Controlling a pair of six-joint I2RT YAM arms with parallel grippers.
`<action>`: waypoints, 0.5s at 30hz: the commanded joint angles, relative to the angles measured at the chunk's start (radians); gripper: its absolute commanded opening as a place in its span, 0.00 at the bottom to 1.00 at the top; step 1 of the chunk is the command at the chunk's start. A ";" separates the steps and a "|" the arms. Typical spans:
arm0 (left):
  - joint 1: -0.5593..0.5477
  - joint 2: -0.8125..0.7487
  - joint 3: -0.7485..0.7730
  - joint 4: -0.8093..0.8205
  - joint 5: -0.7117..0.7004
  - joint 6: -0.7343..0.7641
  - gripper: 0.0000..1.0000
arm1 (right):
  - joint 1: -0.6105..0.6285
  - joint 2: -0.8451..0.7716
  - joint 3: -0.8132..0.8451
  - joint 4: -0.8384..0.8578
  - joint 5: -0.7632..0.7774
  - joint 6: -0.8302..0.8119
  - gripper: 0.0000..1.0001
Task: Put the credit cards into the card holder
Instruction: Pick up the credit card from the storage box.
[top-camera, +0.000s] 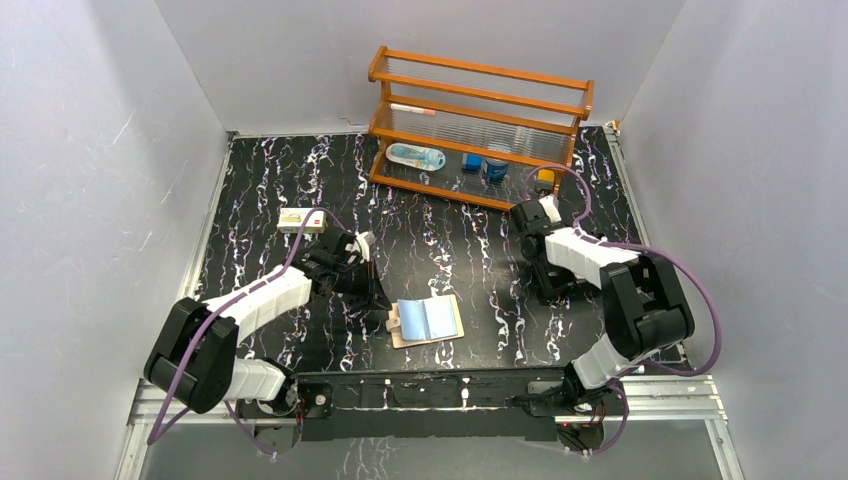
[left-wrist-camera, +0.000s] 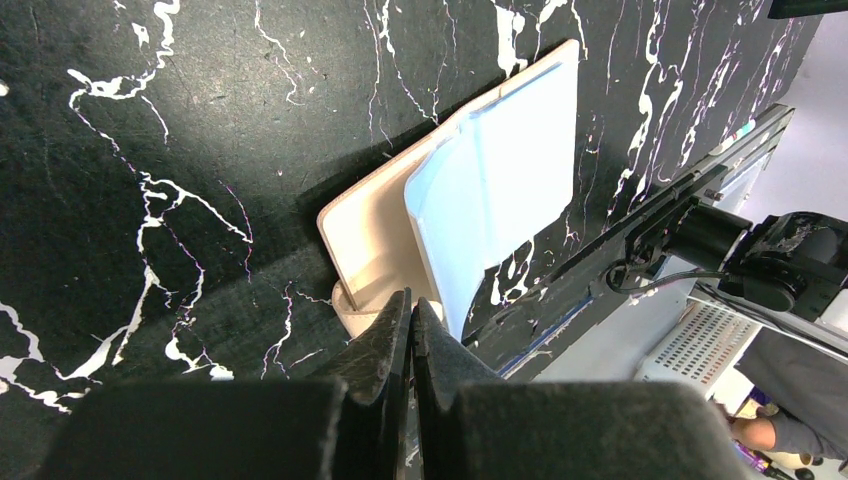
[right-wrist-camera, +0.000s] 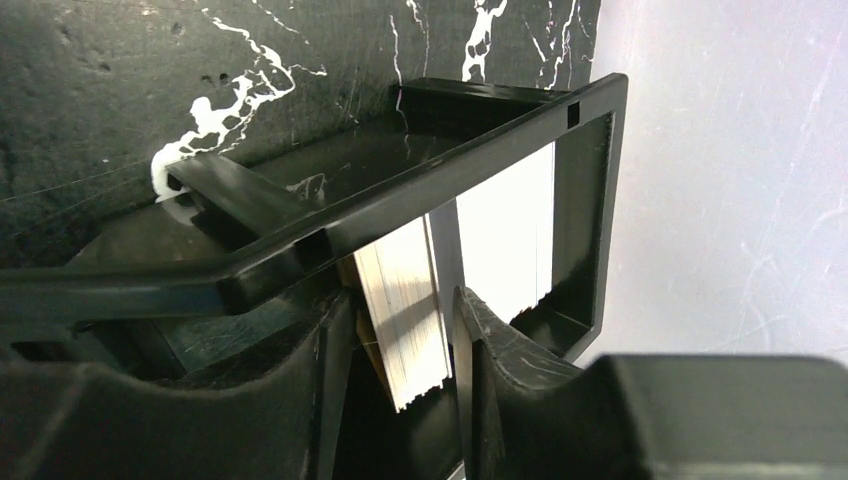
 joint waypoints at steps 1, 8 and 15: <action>-0.003 -0.039 0.007 -0.014 0.011 -0.008 0.00 | -0.036 -0.049 -0.018 0.069 0.038 -0.043 0.46; -0.004 -0.041 0.000 -0.007 0.012 -0.013 0.00 | -0.047 -0.056 -0.008 0.055 0.042 -0.032 0.41; -0.004 -0.040 -0.006 -0.002 0.010 -0.017 0.00 | -0.047 -0.075 -0.006 0.053 0.042 -0.034 0.33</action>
